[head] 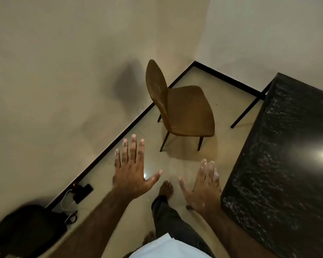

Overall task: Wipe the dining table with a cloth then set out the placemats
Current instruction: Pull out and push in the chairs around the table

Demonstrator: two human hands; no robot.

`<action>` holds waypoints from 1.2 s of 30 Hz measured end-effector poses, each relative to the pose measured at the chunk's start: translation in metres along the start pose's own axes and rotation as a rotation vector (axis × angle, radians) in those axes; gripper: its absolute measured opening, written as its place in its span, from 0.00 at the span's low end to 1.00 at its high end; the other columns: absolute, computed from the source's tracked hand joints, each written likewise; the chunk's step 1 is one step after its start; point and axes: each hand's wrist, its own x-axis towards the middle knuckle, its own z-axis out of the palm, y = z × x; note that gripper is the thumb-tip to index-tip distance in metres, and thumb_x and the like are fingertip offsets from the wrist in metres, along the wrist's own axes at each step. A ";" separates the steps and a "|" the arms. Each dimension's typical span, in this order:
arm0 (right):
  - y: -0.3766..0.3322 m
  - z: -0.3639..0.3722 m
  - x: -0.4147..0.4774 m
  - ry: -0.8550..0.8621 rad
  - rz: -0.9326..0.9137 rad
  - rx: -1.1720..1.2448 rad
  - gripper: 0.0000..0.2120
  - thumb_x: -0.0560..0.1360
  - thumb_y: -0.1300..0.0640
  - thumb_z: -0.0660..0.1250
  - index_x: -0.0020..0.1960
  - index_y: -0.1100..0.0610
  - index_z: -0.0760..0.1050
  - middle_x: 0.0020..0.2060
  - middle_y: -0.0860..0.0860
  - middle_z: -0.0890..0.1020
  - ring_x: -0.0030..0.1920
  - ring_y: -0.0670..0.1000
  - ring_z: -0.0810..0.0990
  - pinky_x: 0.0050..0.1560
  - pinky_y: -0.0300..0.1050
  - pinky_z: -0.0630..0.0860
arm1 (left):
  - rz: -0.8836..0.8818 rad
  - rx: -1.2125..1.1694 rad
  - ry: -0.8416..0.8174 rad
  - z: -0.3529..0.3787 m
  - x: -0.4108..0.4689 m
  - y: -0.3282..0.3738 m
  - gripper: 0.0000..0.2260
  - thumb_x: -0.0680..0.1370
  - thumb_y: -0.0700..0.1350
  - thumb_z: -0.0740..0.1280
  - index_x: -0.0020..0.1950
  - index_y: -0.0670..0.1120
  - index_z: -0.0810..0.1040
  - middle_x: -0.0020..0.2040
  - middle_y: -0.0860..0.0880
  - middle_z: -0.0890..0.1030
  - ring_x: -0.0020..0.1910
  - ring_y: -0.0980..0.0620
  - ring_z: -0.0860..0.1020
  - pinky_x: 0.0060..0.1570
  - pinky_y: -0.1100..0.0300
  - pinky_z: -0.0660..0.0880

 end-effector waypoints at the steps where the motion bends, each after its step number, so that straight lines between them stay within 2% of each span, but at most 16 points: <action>1: -0.004 -0.002 0.015 -0.029 0.018 0.030 0.60 0.72 0.14 0.36 0.90 0.52 0.36 0.90 0.59 0.45 0.89 0.65 0.51 0.85 0.65 0.59 | 0.009 -0.004 -0.008 0.000 0.015 -0.003 0.57 0.76 0.83 0.50 0.89 0.49 0.31 0.88 0.45 0.28 0.88 0.39 0.32 0.86 0.31 0.44; 5: -0.019 -0.012 0.085 -0.003 0.041 0.102 0.64 0.66 0.12 0.28 0.90 0.52 0.32 0.90 0.58 0.41 0.89 0.65 0.49 0.85 0.65 0.59 | 0.018 0.049 0.009 -0.010 0.091 -0.017 0.56 0.77 0.82 0.51 0.89 0.49 0.32 0.88 0.46 0.28 0.88 0.40 0.31 0.87 0.32 0.43; 9: -0.035 -0.030 0.154 -0.025 0.073 0.127 0.68 0.61 0.11 0.24 0.90 0.53 0.35 0.90 0.60 0.44 0.89 0.66 0.51 0.85 0.66 0.61 | 0.038 0.112 -0.012 -0.036 0.171 -0.022 0.55 0.77 0.82 0.51 0.90 0.49 0.33 0.88 0.47 0.26 0.88 0.39 0.30 0.87 0.32 0.42; 11: -0.042 -0.041 0.192 -0.034 0.084 0.141 0.68 0.64 0.11 0.28 0.91 0.54 0.37 0.90 0.61 0.45 0.88 0.66 0.52 0.84 0.67 0.62 | 0.035 0.145 -0.005 -0.047 0.214 -0.025 0.55 0.77 0.83 0.50 0.90 0.49 0.33 0.87 0.46 0.26 0.88 0.39 0.30 0.86 0.32 0.42; 15: -0.046 -0.058 0.254 -0.020 0.080 0.112 0.61 0.73 0.16 0.43 0.91 0.57 0.47 0.88 0.65 0.54 0.86 0.70 0.60 0.79 0.70 0.68 | 0.044 0.147 -0.056 -0.059 0.287 -0.020 0.55 0.76 0.84 0.47 0.89 0.50 0.30 0.87 0.46 0.24 0.87 0.38 0.29 0.86 0.32 0.40; 19: -0.048 -0.073 0.305 0.021 0.112 0.103 0.59 0.75 0.17 0.45 0.91 0.59 0.49 0.88 0.66 0.56 0.84 0.71 0.63 0.76 0.71 0.72 | 0.131 0.169 -0.088 -0.066 0.358 -0.012 0.55 0.76 0.84 0.49 0.89 0.53 0.30 0.86 0.46 0.24 0.87 0.38 0.27 0.85 0.29 0.40; 22: -0.048 -0.072 0.334 0.047 0.166 0.126 0.58 0.76 0.17 0.49 0.90 0.60 0.54 0.86 0.67 0.60 0.82 0.72 0.67 0.72 0.71 0.76 | 0.206 0.198 -0.155 -0.067 0.421 -0.005 0.55 0.76 0.84 0.52 0.89 0.55 0.30 0.85 0.47 0.21 0.86 0.38 0.26 0.85 0.29 0.38; 24: -0.051 -0.070 0.348 0.045 0.213 0.137 0.58 0.76 0.17 0.49 0.90 0.59 0.51 0.87 0.66 0.57 0.84 0.71 0.64 0.75 0.70 0.74 | 0.265 0.211 -0.165 -0.068 0.462 0.001 0.56 0.75 0.84 0.53 0.89 0.55 0.30 0.85 0.47 0.22 0.86 0.39 0.25 0.85 0.29 0.37; 27: -0.055 -0.067 0.371 -0.052 0.293 0.125 0.59 0.74 0.15 0.44 0.91 0.54 0.39 0.90 0.62 0.44 0.89 0.67 0.52 0.84 0.66 0.63 | 0.357 0.241 -0.212 -0.063 0.533 0.011 0.57 0.74 0.84 0.53 0.89 0.54 0.30 0.86 0.47 0.22 0.86 0.38 0.26 0.85 0.30 0.36; 29: -0.059 -0.063 0.384 -0.102 0.344 0.138 0.59 0.75 0.15 0.45 0.90 0.52 0.34 0.90 0.59 0.38 0.90 0.65 0.46 0.86 0.65 0.57 | 0.406 0.256 -0.252 -0.056 0.578 0.017 0.58 0.73 0.85 0.53 0.88 0.54 0.29 0.85 0.46 0.21 0.86 0.37 0.27 0.84 0.31 0.35; 32: -0.076 -0.064 0.406 -0.193 0.479 0.237 0.59 0.76 0.15 0.48 0.90 0.51 0.33 0.89 0.58 0.36 0.90 0.65 0.42 0.87 0.66 0.52 | 0.499 0.302 -0.310 -0.043 0.649 0.026 0.58 0.74 0.84 0.55 0.88 0.53 0.29 0.86 0.44 0.23 0.87 0.36 0.29 0.85 0.32 0.36; 36: -0.114 -0.062 0.431 -0.292 0.662 0.405 0.58 0.76 0.15 0.51 0.90 0.50 0.35 0.90 0.57 0.38 0.90 0.66 0.43 0.87 0.68 0.51 | 0.595 0.367 -0.433 -0.029 0.728 0.023 0.59 0.75 0.84 0.57 0.89 0.52 0.30 0.86 0.43 0.25 0.87 0.35 0.29 0.85 0.31 0.36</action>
